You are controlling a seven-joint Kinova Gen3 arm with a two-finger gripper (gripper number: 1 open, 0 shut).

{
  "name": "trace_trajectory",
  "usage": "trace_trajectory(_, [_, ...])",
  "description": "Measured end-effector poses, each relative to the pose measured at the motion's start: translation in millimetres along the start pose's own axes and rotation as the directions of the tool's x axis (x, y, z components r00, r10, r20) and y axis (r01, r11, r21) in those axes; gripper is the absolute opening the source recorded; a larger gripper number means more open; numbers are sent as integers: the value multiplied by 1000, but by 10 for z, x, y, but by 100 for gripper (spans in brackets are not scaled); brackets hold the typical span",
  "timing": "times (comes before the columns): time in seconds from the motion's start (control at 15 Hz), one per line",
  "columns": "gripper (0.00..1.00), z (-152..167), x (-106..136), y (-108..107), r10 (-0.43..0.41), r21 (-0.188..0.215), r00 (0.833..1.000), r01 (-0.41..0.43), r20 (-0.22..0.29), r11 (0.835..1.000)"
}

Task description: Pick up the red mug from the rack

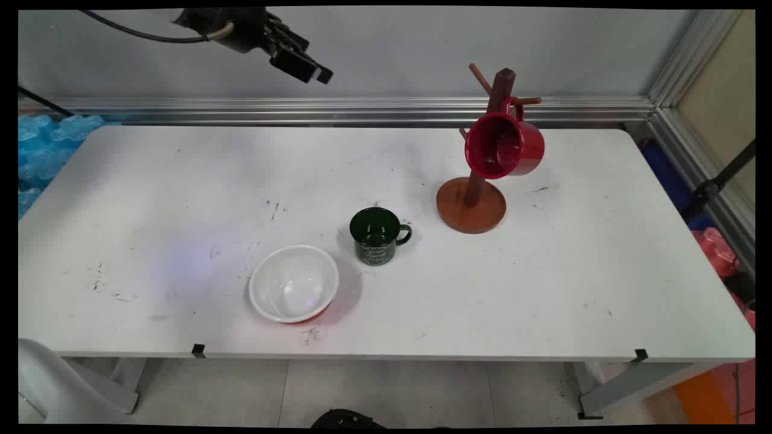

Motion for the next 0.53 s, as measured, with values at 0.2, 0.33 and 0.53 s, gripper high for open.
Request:
trace_trajectory(0.2, [100,27,114,193,21,-37,1000,-21,0,999])
trace_trajectory(0.33, [100,41,171,298,25,-54,1000,-25,0,998])
trace_trajectory(0.53, [100,71,263,507,15,-82,1000,-15,7,997])
